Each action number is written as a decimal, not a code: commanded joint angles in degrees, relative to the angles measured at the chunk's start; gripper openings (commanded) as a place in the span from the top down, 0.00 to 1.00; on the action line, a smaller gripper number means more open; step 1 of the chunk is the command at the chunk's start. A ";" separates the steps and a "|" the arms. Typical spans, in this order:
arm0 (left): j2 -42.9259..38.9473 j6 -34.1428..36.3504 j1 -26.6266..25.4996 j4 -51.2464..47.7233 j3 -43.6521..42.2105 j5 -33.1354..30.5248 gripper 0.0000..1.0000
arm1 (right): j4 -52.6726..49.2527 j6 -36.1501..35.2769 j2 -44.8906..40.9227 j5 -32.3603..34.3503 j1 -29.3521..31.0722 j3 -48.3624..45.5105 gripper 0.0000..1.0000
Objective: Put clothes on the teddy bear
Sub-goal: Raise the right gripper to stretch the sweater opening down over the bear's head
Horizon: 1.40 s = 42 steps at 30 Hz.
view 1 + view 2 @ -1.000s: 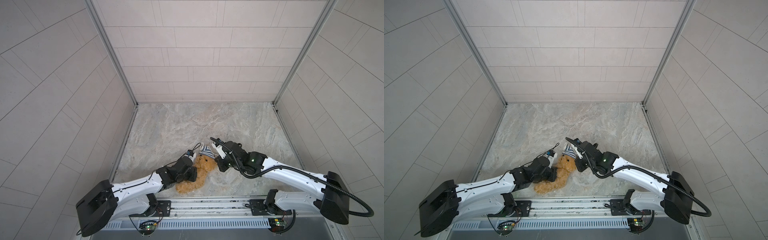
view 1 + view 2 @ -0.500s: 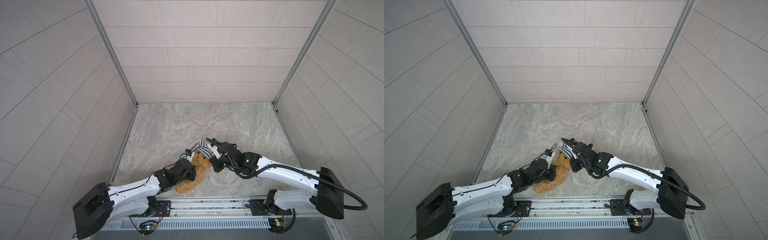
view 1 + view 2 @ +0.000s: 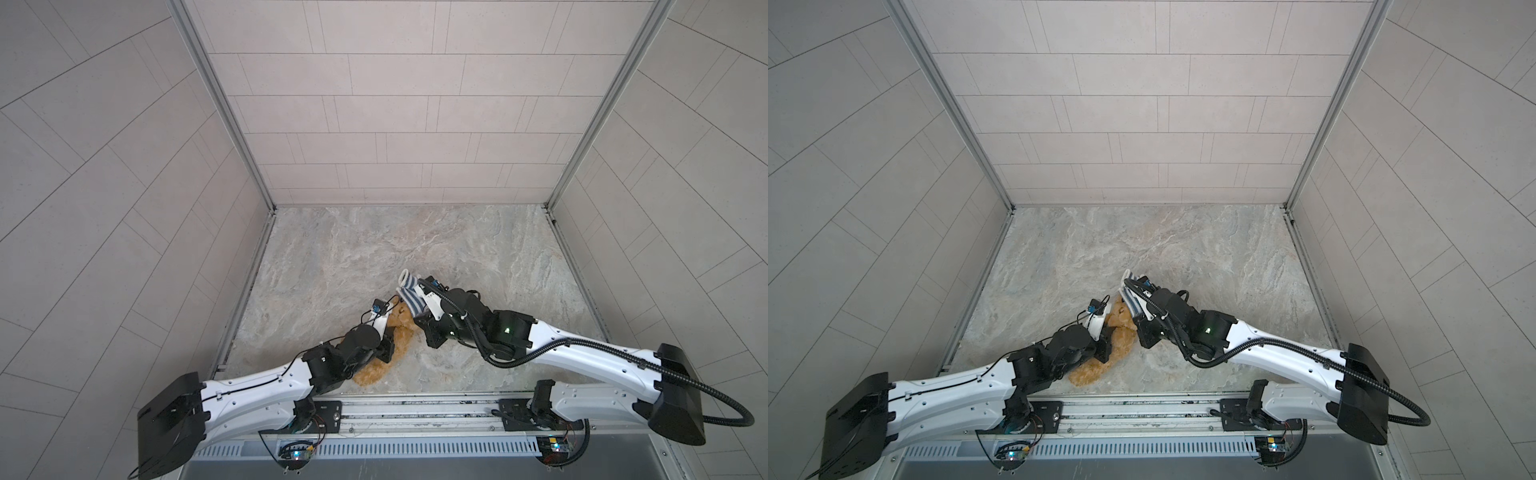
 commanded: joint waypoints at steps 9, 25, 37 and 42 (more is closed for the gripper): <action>-4.12 5.82 -0.35 7.83 -1.28 -0.59 1.00 | -1.24 -1.72 -6.43 5.21 1.48 2.58 0.90; -5.05 7.94 -0.36 9.46 -0.93 -1.02 1.00 | -12.72 -6.00 -8.16 9.57 2.63 12.16 0.78; -5.18 12.00 -0.35 8.86 -0.76 -0.35 1.00 | -18.82 -3.60 -9.13 1.98 -13.24 13.96 0.82; -5.20 13.85 -0.35 8.32 -0.33 1.29 1.00 | -19.21 -6.43 -4.84 -5.41 -18.99 16.50 0.81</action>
